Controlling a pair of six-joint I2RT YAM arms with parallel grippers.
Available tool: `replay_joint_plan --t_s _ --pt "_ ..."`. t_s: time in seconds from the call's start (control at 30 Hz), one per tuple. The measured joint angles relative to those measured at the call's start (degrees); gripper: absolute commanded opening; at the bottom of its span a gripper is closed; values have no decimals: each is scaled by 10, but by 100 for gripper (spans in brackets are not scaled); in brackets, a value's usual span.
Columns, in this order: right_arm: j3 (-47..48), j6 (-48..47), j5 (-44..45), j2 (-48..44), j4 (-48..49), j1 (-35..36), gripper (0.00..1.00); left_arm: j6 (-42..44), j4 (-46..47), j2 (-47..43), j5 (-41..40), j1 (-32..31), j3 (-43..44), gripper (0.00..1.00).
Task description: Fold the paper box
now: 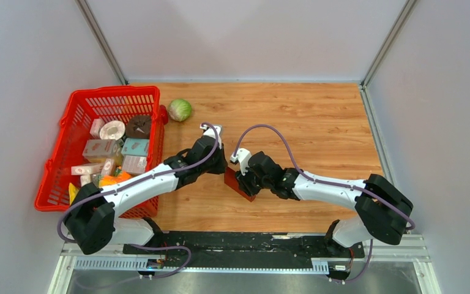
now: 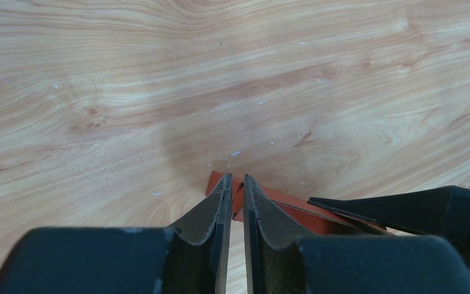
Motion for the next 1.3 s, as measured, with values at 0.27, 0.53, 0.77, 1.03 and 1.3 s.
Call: replay_joint_plan --t_s 0.27,0.53,0.77,1.03,1.3 --pt "0 0 0 0 -1 0 34 9 17 -22 7 0 -26 22" --pt "0 0 0 0 -1 0 34 31 31 -56 36 -2 -42 28" --pt "0 0 0 0 -1 0 33 74 31 -78 61 -4 -47 27" --pt "0 0 0 0 -1 0 33 181 -10 -63 108 -3 -19 42" --pt "0 4 0 0 -1 0 33 241 -22 -33 117 10 2 41"
